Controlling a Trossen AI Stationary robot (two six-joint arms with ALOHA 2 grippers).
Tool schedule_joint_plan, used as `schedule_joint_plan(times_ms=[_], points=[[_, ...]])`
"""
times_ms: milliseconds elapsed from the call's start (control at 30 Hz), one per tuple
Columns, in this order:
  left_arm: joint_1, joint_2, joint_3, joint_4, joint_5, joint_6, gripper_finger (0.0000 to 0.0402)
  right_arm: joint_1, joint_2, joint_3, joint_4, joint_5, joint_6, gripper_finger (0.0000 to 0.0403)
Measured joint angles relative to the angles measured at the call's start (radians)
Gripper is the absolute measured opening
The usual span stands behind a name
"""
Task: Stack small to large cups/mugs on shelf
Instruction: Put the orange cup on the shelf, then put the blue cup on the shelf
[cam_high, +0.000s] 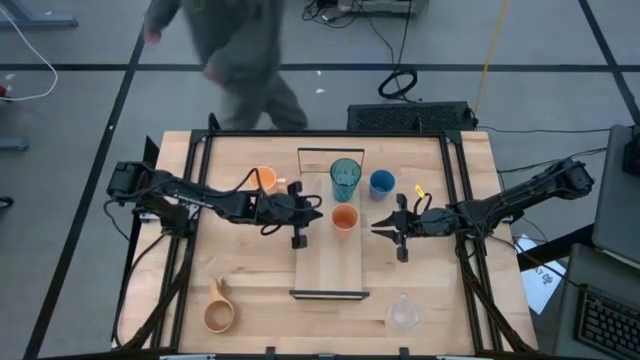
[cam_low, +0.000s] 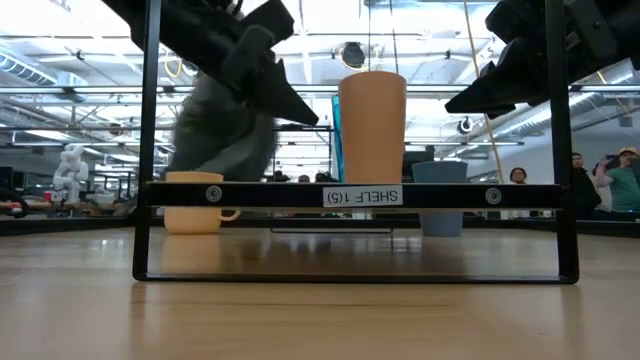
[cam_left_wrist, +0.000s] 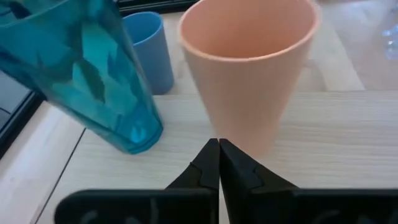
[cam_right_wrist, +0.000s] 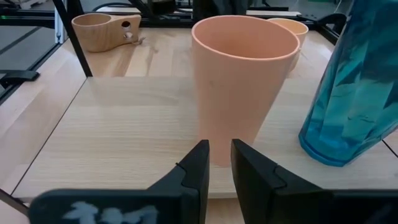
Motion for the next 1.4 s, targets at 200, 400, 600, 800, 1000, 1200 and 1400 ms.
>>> schedule_joint_plan(times_ms=[200, 400, 600, 800, 1000, 1200, 1400], points=[[0.008, 0.049, -0.001, 0.05, 0.027, 0.002, 0.0007, 0.0, 0.0, 0.0, 0.011, 0.0, -0.02, 0.0056], [0.012, 0.128, -0.001, 0.137, 0.031, -0.004, 0.0003, 0.0, 0.0, 0.0, 0.023, 0.0, -0.026, 0.0056], [0.017, 0.159, -0.001, 0.173, 0.071, -0.019, 0.0008, 0.0, 0.0, 0.0, 0.023, 0.0, -0.026, 0.0056], [0.017, 0.159, -0.001, 0.19, 0.111, -0.02, 0.0003, 0.0, 0.0, 0.0, 0.023, 0.0, -0.026, 0.0056], [0.017, 0.159, 0.0, 0.204, 0.126, -0.018, 0.001, 0.0, 0.0, 0.0, 0.023, 0.0, -0.027, 0.0056], [0.006, 0.139, 0.0, 0.183, 0.109, -0.003, 0.0003, 0.0, 0.0, 0.0, 0.022, 0.0, -0.009, 0.0056], [-0.024, 0.025, 0.0, 0.108, 0.049, -0.001, 0.0006, 0.0, 0.0, 0.0, 0.003, 0.002, 0.033, 0.0056]])
